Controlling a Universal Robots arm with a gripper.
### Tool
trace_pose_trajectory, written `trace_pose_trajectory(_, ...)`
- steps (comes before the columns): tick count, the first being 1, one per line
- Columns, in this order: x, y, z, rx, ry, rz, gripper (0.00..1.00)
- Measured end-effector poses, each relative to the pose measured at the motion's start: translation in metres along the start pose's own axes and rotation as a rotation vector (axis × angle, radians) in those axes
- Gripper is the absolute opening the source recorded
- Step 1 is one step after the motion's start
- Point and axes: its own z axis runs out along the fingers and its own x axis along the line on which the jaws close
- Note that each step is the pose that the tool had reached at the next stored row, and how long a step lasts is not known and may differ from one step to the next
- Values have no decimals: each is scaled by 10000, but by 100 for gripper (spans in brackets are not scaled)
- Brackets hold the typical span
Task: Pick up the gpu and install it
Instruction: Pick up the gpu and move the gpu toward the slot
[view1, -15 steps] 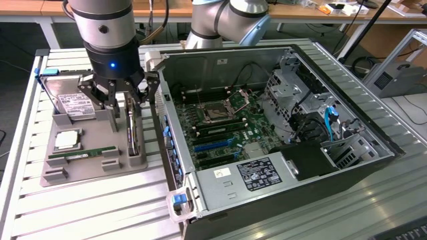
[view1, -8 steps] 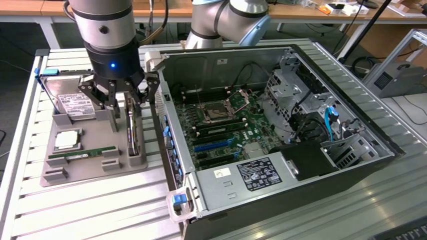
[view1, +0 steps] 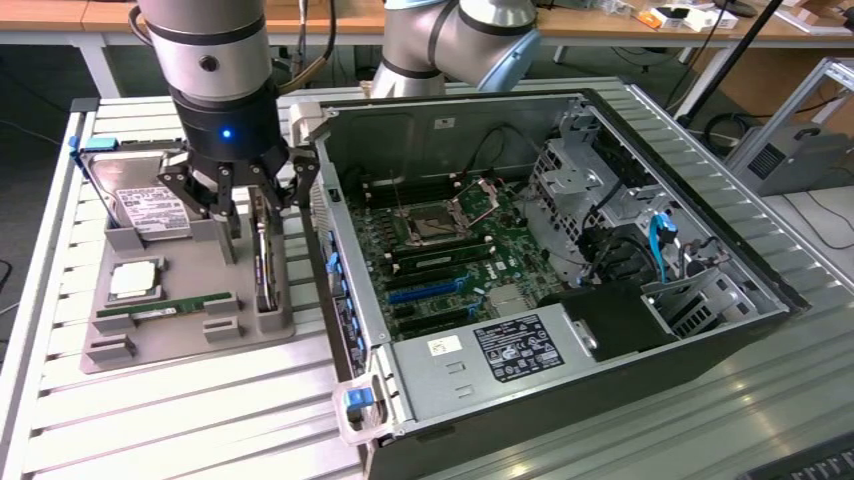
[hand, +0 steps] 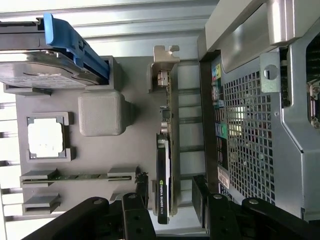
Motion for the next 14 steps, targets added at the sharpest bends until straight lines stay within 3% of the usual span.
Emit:
trace_pose_trajectory(8,1,3,30,78,-5,-3,48)
trace_pose_trajectory(14,2,3,46,101,-7,-3,48)
